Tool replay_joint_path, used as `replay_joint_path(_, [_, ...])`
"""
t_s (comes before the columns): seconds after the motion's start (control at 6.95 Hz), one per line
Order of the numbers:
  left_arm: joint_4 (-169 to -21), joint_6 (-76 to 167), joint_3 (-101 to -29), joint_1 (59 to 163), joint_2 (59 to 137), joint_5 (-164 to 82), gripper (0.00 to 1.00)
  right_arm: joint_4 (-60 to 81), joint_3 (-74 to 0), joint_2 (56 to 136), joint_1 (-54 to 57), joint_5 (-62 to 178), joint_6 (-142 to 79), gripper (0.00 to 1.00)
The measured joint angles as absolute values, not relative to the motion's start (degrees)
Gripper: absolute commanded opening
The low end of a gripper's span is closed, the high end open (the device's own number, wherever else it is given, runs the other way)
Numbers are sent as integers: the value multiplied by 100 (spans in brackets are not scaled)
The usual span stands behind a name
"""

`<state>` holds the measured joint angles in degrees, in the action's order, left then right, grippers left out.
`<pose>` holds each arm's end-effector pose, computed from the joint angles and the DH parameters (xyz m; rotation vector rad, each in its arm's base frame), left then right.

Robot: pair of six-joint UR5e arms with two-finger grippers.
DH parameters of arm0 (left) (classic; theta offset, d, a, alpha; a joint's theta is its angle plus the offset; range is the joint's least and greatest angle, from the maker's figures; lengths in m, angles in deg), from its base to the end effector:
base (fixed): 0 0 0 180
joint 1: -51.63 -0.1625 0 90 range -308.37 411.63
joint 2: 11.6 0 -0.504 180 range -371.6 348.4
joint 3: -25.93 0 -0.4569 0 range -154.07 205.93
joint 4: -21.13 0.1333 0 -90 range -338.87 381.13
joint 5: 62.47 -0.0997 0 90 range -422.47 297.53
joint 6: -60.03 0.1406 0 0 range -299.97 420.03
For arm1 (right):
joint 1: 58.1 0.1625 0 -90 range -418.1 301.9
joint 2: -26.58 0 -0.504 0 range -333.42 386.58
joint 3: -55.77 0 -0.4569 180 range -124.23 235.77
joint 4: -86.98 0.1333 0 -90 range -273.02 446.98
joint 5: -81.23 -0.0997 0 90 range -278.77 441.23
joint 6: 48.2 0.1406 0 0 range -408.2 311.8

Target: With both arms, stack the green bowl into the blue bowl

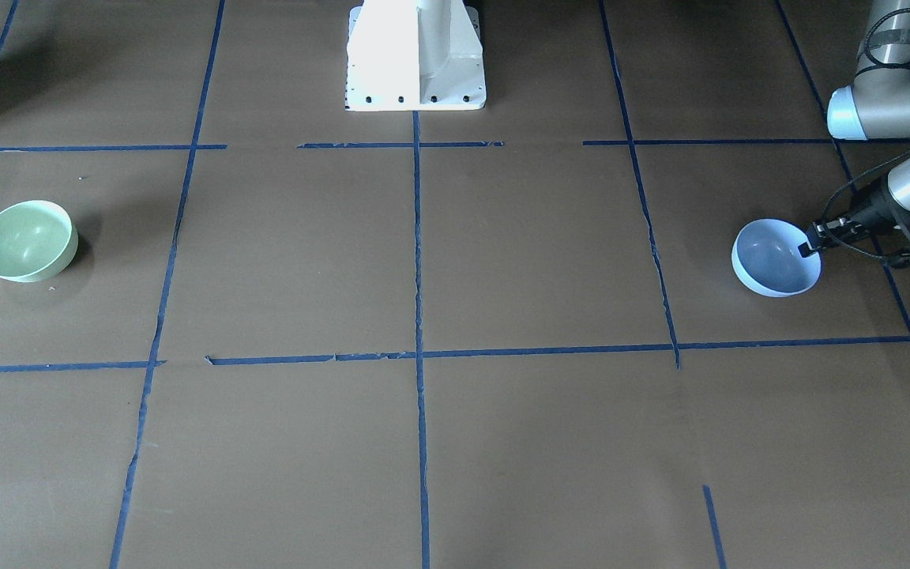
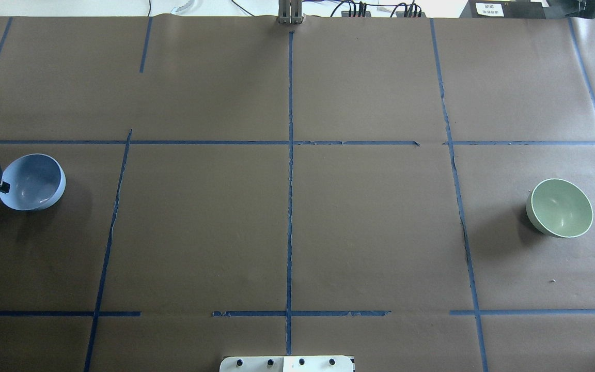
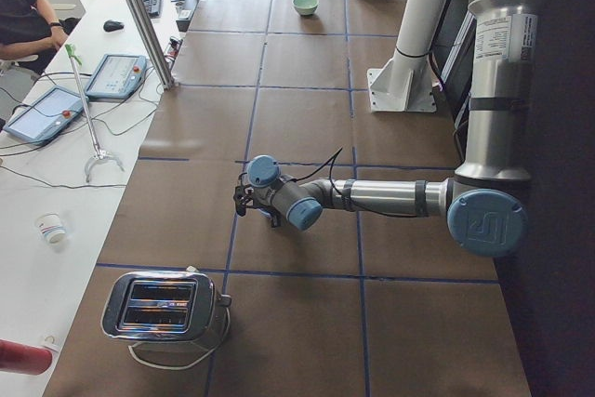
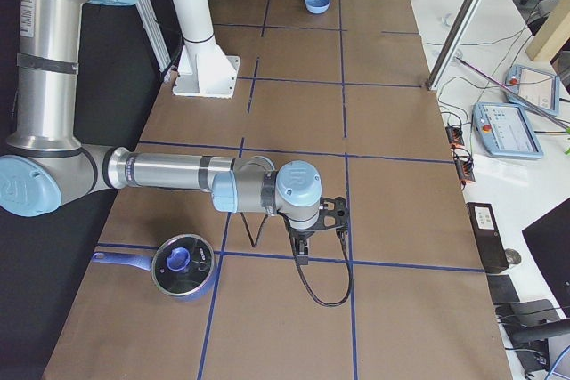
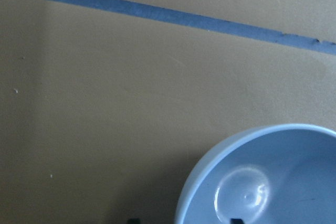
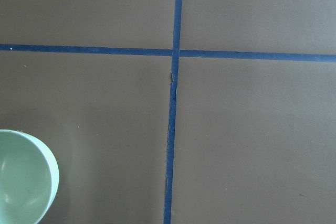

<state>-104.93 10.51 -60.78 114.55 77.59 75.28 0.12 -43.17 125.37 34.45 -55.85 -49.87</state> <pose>0.2395 -0.5326 0.7265 -0.0907 0.9602 -0.1285 0.0519 -0.4831 0.7493 0.0844 -0.8189 -0.0091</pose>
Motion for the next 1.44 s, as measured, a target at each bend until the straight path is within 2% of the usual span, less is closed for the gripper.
replay_joint_path(0.14, [-10222, 1040, -6370, 11510, 7750, 7662, 0, 14, -4317, 12537, 3445, -5591, -4987, 100])
replay_joint_path(0.43, [-8565, 1032, -7614, 11674, 7870, 7813, 0, 15, -4339, 12523, 3440, -5599, -4966, 100])
replay_joint_path(0.58, [-7547, 941, -8134, 11683, 8233, 7817, 0, 15, -4393, 12508, 3431, -5617, -4955, 100])
replay_joint_path(0.72, [-6789, 509, -8357, 11530, 8898, 7797, 0, 22, -4451, 12501, 3418, -5720, -4948, 100])
replay_joint_path(0.86, [-6468, -267, -8300, 11076, 9631, 7612, 0, 45, -4483, 12501, 3392, -5971, -4870, 100])
replay_joint_path(1.15, [-6576, -1775, -7674, 9956, 10910, 6779, 0, 517, -4492, 12501, 3068, -6310, -4064, 100])
replay_joint_path(1.44, [-7405, -2706, -7025, 9453, 11388, 6355, 0, 1651, -4475, 12501, 2407, -6035, -2441, 100])
